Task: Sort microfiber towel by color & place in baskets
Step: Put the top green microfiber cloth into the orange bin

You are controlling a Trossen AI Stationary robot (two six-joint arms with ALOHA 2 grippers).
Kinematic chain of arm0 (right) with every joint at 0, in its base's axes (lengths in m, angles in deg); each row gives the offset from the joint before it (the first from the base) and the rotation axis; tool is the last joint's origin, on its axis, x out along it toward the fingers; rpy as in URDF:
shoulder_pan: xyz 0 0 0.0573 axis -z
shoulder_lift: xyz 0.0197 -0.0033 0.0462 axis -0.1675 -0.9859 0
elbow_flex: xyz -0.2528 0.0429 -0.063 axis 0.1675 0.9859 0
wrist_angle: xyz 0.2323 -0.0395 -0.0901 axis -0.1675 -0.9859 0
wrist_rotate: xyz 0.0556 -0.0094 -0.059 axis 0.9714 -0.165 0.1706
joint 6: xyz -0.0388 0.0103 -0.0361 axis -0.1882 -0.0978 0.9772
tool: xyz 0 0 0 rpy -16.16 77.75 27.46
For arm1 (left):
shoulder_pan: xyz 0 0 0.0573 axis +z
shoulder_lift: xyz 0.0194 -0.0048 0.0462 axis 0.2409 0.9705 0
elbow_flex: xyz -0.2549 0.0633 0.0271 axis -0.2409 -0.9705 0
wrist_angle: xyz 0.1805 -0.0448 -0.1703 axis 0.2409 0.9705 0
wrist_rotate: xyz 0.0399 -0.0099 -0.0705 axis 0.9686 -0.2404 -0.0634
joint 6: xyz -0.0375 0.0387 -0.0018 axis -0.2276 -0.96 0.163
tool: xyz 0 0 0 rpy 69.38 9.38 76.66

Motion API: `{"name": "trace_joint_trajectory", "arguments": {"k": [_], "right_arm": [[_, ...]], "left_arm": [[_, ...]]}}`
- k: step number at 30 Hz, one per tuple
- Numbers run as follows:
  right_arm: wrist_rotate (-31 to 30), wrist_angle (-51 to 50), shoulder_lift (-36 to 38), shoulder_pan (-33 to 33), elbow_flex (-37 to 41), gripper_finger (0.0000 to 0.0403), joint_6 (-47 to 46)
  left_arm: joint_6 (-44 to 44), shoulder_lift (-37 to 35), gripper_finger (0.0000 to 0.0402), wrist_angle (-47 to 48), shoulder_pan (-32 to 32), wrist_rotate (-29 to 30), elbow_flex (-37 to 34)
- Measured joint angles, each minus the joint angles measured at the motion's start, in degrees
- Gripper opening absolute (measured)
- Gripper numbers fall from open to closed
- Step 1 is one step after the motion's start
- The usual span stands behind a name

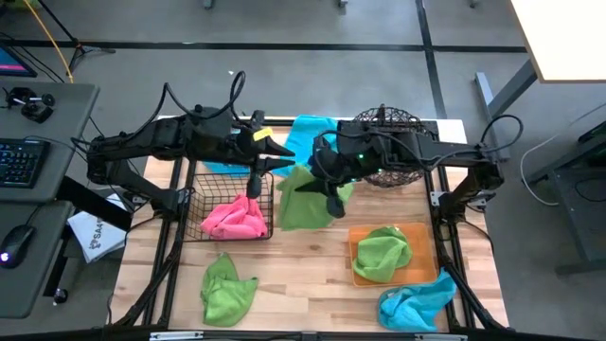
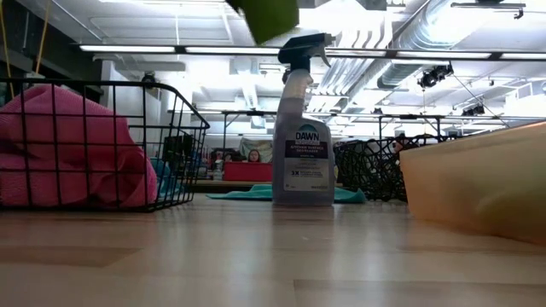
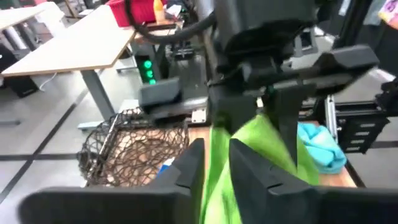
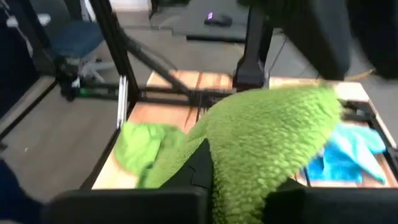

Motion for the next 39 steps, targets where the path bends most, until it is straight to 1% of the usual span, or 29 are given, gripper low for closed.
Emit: {"name": "trace_joint_trajectory", "arguments": {"k": [2, 4, 7, 9, 11, 13, 16, 19, 23, 26, 31, 34, 39], "right_arm": [[-0.3, -3.2, 1.7, 0.4, 0.0, 0.0007, 0.1], [-1.1, -7.2, 4.2, 0.8, 0.0, 0.0008, -0.5], [-4.0, -13.3, 8.3, 0.6, 0.0, 0.0005, -2.7], [-5.9, -16.6, 10.9, -0.9, 0.0, 0.0005, -5.3], [-7.6, -19.0, 13.6, -3.5, 0.8, 0.0004, -8.7], [-9.8, -19.5, 16.5, -7.1, 3.5, 0.0003, -13.0], [-14.3, -19.0, 20.5, -13.5, 11.1, 0.0002, -21.3], [-19.1, -16.3, 24.4, -20.3, 22.3, 0.0002, -31.2], [-21.4, -11.5, 29.2, -27.4, 37.5, 0.0001, -45.0], [-22.6, -11.8, 31.3, -30.6, 44.8, 0.0001, -54.5], [-30.4, -11.5, 31.7, -33.1, 53.5, 0.0001, -65.6], [-30.2, -9.9, 30.5, -33.3, 58.4, 0.0001, -69.8], [-21.5, -6.6, 28.0, -33.3, 66.0, 0.0001, -73.1]], "left_arm": [[0.1, -0.7, 0.0089, 3.8, 0.0, 1.6, 0.0], [0.8, -2.0, 0.0112, 8.6, 0.5, 4.8, 0.0], [5.2, -3.7, 0.0142, 15.7, 1.9, 8.8, 0.0], [7.9, -4.5, 0.0156, 18.9, 3.0, 8.8, -0.2], [9.7, -5.6, 0.0165, 19.1, 3.7, 7.2, -1.6], [11.6, -7.0, 0.0169, 18.3, 4.1, 5.8, -3.5], [14.0, -9.8, 0.017, 14.9, 4.2, 5.8, -7.9], [16.3, -12.8, 0.017, 9.5, 4.0, 5.2, -13.2], [19.4, -16.2, 0.017, 3.4, 4.0, 4.5, -18.9], [20.1, -17.3, 0.017, 2.3, 4.0, 4.6, -20.4], [19.2, -17.4, 0.017, 2.0, 4.2, 5.3, -20.7], [19.1, -17.4, 0.017, 2.0, 4.2, 6.1, -20.7], [19.1, -17.3, 0.017, 2.0, 4.2, 6.2, -20.7]]}}
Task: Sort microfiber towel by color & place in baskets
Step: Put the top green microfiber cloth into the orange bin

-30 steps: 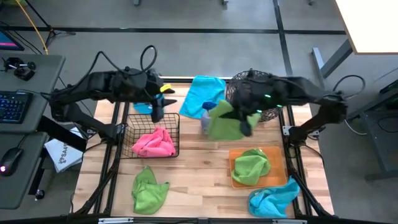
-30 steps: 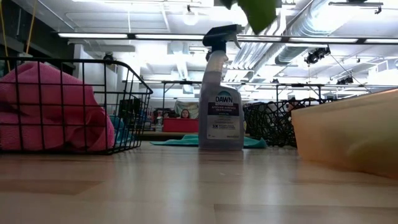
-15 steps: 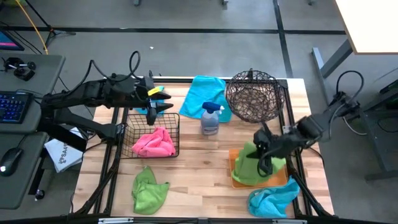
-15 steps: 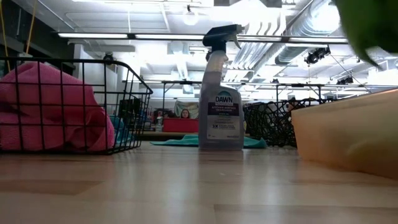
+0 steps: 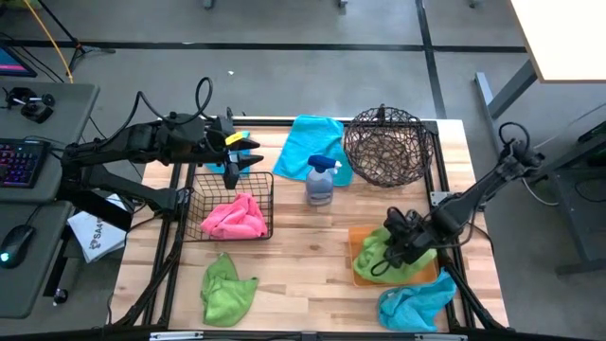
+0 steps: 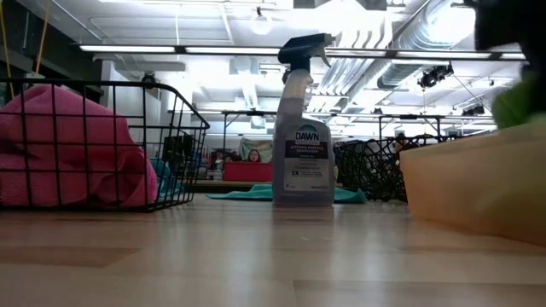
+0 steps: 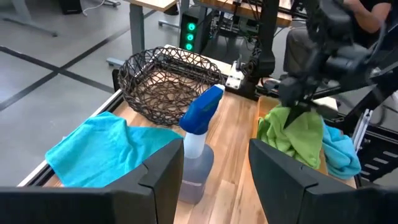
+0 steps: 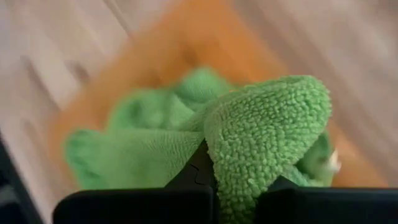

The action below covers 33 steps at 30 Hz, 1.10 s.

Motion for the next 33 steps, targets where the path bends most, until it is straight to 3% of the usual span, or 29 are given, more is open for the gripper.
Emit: {"name": "trace_joint_trajectory", "arguments": {"k": [8, 15, 20, 25, 29, 33], "right_arm": [[8.0, 8.5, -1.0, 1.0, 8.3, 0.0015, -8.0], [15.5, 8.4, -0.8, 5.2, 8.1, 0.0099, -8.9], [21.0, 4.1, -0.8, 8.2, 2.9, 0.0191, -0.9], [20.2, -8.9, -0.8, 10.3, -5.8, 0.0267, 6.5], [17.6, -18.1, -0.8, 11.0, -11.9, 0.03, 8.8], [15.2, -23.3, -0.8, 11.8, -17.3, 0.0307, 9.3]], "left_arm": [[-4.3, 0.0, 0.017, 0.0, 0.0, 1.4, 0.0], [-7.1, 0.0, 0.017, 0.0, 0.0, 1.5, 0.0], [-7.2, 0.0, 0.017, 0.0, 0.0, 1.5, 0.0], [-7.2, -0.1, 0.017, 0.1, 0.0, 1.5, 0.0], [-7.2, -0.1, 0.017, 0.1, 0.0, 1.5, 0.0], [-7.2, -0.1, 0.017, 0.1, 0.0, 1.5, 0.0]]}}
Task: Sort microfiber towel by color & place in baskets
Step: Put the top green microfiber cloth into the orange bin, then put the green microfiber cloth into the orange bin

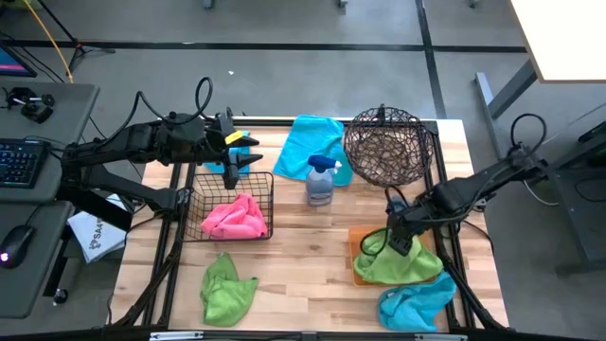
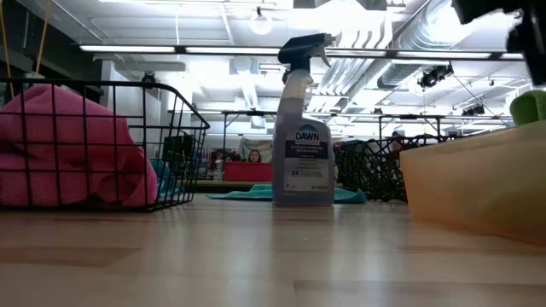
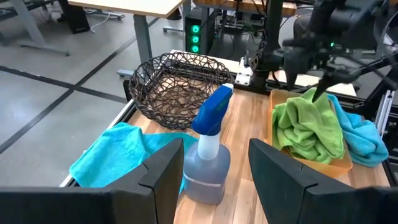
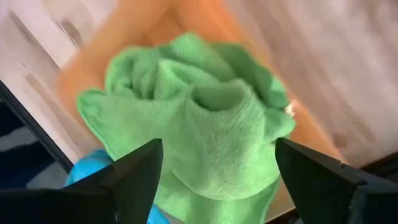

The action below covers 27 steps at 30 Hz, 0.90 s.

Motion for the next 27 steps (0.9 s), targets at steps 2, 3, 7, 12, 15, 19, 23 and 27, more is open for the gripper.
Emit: {"name": "trace_joint_trajectory", "arguments": {"k": [2, 3, 7, 12, 15, 19, 23, 27], "right_arm": [[-4.6, -1.2, 0.0, 0.0, -2.6, 0.0308, 0.0], [-7.8, -1.2, 0.0, 0.0, -3.8, 0.0308, 0.0], [-23.6, 1.1, 0.0, -1.2, -5.9, 0.0308, -0.1], [-32.3, 4.1, 0.0, -0.7, -5.9, 0.0307, 2.3], [-33.6, 5.7, 0.0, 0.5, -5.9, 0.0307, 6.4], [-34.7, 7.8, 0.0, 2.3, -5.9, 0.0307, 11.4], [-35.4, 10.3, 0.0, 4.4, -5.9, 0.0307, 14.9], [-34.9, 14.2, 0.0, 5.6, -5.9, 0.0307, 16.3]], "left_arm": [[0.0, 0.0, 0.017, 0.0, 0.0, 0.0, 0.0], [0.1, 0.0, 0.017, 0.0, 0.0, 0.0, 0.0], [4.2, 0.9, 0.017, -0.2, -0.2, -0.2, 0.1], [9.1, 4.8, 0.017, 0.4, -3.0, -8.5, 0.1], [13.1, 8.1, 0.017, 2.6, -7.4, -14.6, 0.1], [25.1, 12.3, 0.0166, 10.6, -16.0, -23.3, 0.1], [41.2, 16.1, 0.0155, 12.7, -28.8, -27.0, 0.1], [46.0, 20.4, 0.0138, 9.9, -42.6, -23.6, 0.1]]}}
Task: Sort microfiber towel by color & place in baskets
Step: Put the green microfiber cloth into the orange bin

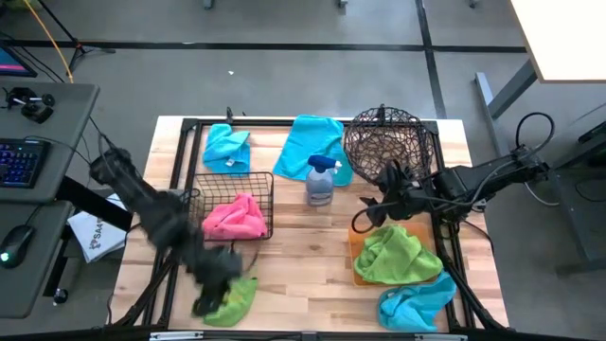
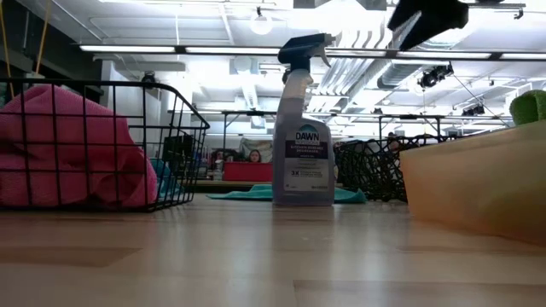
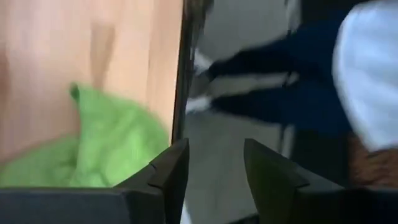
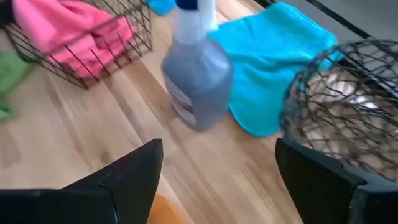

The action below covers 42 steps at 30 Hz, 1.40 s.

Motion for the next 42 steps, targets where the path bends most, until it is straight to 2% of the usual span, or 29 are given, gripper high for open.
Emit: {"name": "trace_joint_trajectory", "arguments": {"k": [3, 6, 10, 13, 19, 26, 30, 34, 38, 42], "right_arm": [[1.1, 4.1, 0.0, -0.1, 0.0, 0.0307, 0.2], [3.5, 9.1, 0.0, -0.1, 0.0, 0.0307, 0.2], [5.8, 16.8, 0.0, -0.1, 0.0, 0.0307, -2.8], [6.7, 22.0, 0.0, -0.1, 0.0, 0.0307, -6.0], [7.9, 27.8, 0.0, -0.1, 0.0, 0.0307, -7.3], [7.1, 27.5, -0.1, -0.1, 0.0, 0.0307, -7.3], [6.8, 27.5, -0.1, -0.1, 0.0, 0.0307, -4.9], [6.8, 27.5, -0.1, -0.1, 0.0, 0.0307, -3.1], [6.7, 27.5, -0.1, -0.1, 0.0, 0.0307, -1.7], [6.7, 27.4, -0.1, -0.1, 0.0, 0.0307, -1.1]], "left_arm": [[0.5, 4.2, 0.0129, 2.2, -7.2, 5.1, 0.0], [-2.2, 8.6, 0.0127, 4.4, -11.4, 7.8, -0.1], [-7.6, 13.5, 0.0127, 5.8, -13.9, 12.0, -0.1], [-8.3, 15.0, 0.0128, 5.7, -14.8, 15.0, -1.3], [-6.7, 13.1, 0.0163, 3.5, -15.5, 14.4, -5.9], [-5.8, 10.5, 0.0224, -3.8, -16.2, 12.3, -11.2], [-6.8, 10.5, 0.0247, -4.8, -16.0, 14.0, -13.8], [-7.2, 10.5, 0.0256, -5.6, -15.2, 14.6, -17.2], [-7.4, 10.6, 0.0258, -7.7, -14.0, 12.7, -20.5], [-7.9, 10.6, 0.0258, -12.6, -13.3, 11.8, -24.1]]}}
